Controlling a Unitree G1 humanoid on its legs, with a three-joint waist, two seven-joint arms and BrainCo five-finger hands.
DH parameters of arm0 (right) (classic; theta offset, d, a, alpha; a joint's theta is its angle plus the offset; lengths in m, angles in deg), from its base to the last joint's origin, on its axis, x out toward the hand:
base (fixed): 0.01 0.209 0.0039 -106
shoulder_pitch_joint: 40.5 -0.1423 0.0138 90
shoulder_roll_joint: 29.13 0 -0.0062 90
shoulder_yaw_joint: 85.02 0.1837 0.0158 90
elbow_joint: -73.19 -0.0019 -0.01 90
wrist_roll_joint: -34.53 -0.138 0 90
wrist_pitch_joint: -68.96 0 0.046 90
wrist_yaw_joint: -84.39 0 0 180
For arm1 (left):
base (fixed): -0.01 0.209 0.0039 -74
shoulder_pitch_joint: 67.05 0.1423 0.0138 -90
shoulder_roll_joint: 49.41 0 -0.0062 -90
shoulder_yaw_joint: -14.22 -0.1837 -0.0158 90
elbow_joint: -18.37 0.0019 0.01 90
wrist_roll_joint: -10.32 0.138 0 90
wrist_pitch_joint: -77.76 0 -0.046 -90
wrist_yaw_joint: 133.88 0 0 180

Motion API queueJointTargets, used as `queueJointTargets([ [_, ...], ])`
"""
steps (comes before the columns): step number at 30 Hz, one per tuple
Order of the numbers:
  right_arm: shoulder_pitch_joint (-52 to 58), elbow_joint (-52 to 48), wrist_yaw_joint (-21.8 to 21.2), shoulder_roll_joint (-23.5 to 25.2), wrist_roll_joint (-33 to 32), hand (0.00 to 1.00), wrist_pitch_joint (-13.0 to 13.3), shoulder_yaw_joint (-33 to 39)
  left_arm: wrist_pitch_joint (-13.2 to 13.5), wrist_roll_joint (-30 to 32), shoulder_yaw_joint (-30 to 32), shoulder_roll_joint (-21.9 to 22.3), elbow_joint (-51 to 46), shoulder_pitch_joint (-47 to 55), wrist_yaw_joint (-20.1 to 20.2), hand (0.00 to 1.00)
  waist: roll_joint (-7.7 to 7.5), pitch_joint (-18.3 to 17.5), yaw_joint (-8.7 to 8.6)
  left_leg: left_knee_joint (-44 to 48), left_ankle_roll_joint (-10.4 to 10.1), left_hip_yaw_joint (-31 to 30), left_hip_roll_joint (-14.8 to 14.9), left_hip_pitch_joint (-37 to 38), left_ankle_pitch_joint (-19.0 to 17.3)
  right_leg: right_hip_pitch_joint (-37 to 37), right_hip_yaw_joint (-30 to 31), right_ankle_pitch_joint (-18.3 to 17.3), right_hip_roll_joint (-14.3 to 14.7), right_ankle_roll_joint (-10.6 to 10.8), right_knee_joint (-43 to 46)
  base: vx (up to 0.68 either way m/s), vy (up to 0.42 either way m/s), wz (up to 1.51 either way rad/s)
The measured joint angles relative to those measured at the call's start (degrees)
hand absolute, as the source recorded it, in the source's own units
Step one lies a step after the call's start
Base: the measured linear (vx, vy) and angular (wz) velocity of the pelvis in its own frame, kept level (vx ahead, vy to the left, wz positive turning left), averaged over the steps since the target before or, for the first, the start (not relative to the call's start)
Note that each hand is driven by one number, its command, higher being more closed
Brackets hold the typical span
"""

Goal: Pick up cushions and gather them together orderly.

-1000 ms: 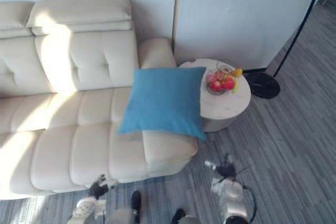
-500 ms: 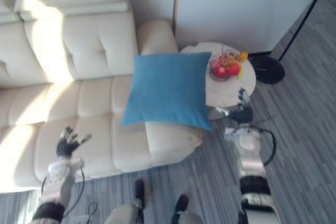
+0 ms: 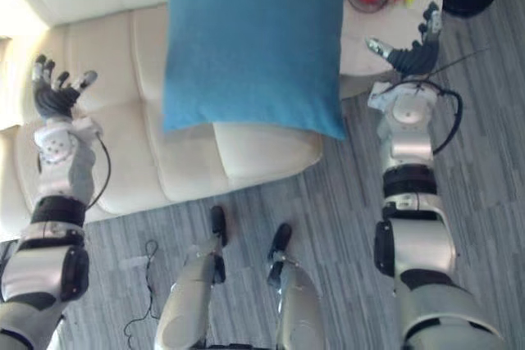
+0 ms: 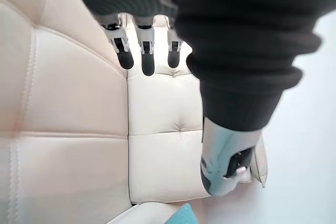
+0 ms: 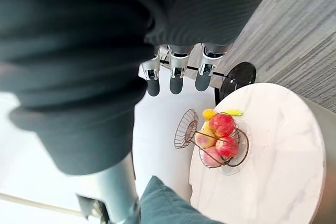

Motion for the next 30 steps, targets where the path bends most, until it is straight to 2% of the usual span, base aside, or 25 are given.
queueJointTargets([
  [6, -6.4, 4.9, -0.5, 0.9, -4.8, 0.0, 0.0, -2.9, -0.1, 0.0, -4.1, -0.3, 2.7, -6.5, 0.2, 0.0, -0.09, 1.5, -0.49, -0.4, -0.2, -0.1, 0.4, -3.2, 1.0, -3.5, 0.2, 0.6, 0.6, -0.5, 0.0, 0.0, -0.013, -0.03],
  [10, -9.5, 6.9, -2.0, 4.8, -8.0, 0.0, 0.0, -6.4, -0.1, -0.2, -6.9, -0.2, 4.1, -10.0, 0.2, 0.0, -0.52, 3.3, -0.83, -1.4, -0.5, 0.0, 0.5, -4.2, 1.8, -4.9, 0.5, 1.5, 1.1, -0.8, -0.9, 0.01, -0.016, -0.09],
  [13, -11.2, 6.9, -2.2, 6.8, -8.9, 0.0, 0.1, -8.5, -0.1, -1.1, -8.4, 1.2, 4.7, -11.1, 0.1, 0.0, -0.51, 3.3, -0.92, -2.2, -1.0, -0.6, 0.5, -5.9, 2.8, -7.1, 0.6, 1.7, 1.2, -1.1, -0.8, 0.03, -0.022, -0.06],
  [16, -11.8, 6.9, -2.2, 8.0, -9.0, 0.0, 0.5, -9.4, -0.1, -1.1, -9.4, 4.3, 6.4, -11.9, 0.0, 0.0, -0.49, 3.3, -1.05, -3.1, -1.1, -1.0, 0.5, -6.3, 3.4, -7.9, 0.5, 1.7, 1.3, -1.2, -0.8, 0.05, -0.024, 0.01],
  [20, -11.8, 6.5, -2.1, 10.6, -10.8, 0.0, 1.9, -10.8, -0.1, -1.1, -10.1, 6.9, 7.4, -12.5, -0.8, 0.0, -0.49, 3.3, -1.38, -3.1, -1.2, -0.8, 0.6, -7.3, 3.5, -9.4, 1.0, 1.7, 1.2, -1.2, 0.0, 0.04, -0.022, -0.05],
  [21, -11.7, 6.1, -2.1, 11.5, -10.8, 1.0, 2.2, -10.9, -0.1, -1.1, -10.2, 7.4, 7.4, -13.1, -1.3, 0.0, -0.49, 3.3, -1.41, -3.1, -1.3, -0.9, 0.7, -7.9, 3.6, -10.2, 1.1, 1.7, 1.2, -1.2, 0.2, 0.02, -0.023, -0.05],
  [22, -11.7, 6.0, -2.1, 11.7, -10.8, 1.0, 2.3, -11.1, -0.1, -1.1, -10.2, 7.6, 7.4, -13.4, -1.3, 1.0, -0.49, 3.3, -1.4, -3.1, -1.4, -0.9, 0.9, -8.2, 3.6, -10.6, 1.1, 1.7, 1.2, -1.2, 0.4, 0.02, -0.035, -0.02],
  [27, -9.0, 1.5, -2.1, 12.0, -10.6, 1.0, 2.2, -12.7, -0.1, -1.5, -11.0, 8.7, 5.1, -13.7, -1.9, 1.0, -0.49, 3.3, -1.34, -3.1, -1.6, -0.9, 1.1, -8.9, 3.8, -11.6, 0.9, 1.7, 1.2, -1.2, 1.1, 0.02, -0.029, 0.0],
  [30, -8.0, 0.0, -2.0, 12.0, -10.6, 1.0, 2.6, -12.7, 0.2, -3.5, -11.0, 9.7, 1.9, -13.7, -3.8, 1.0, -0.49, 3.3, -1.27, -3.1, -1.6, -1.0, 1.1, -8.9, 3.8, -11.6, 0.8, 1.6, 1.1, -1.1, 1.2, 0.04, -0.03, 0.03],
])
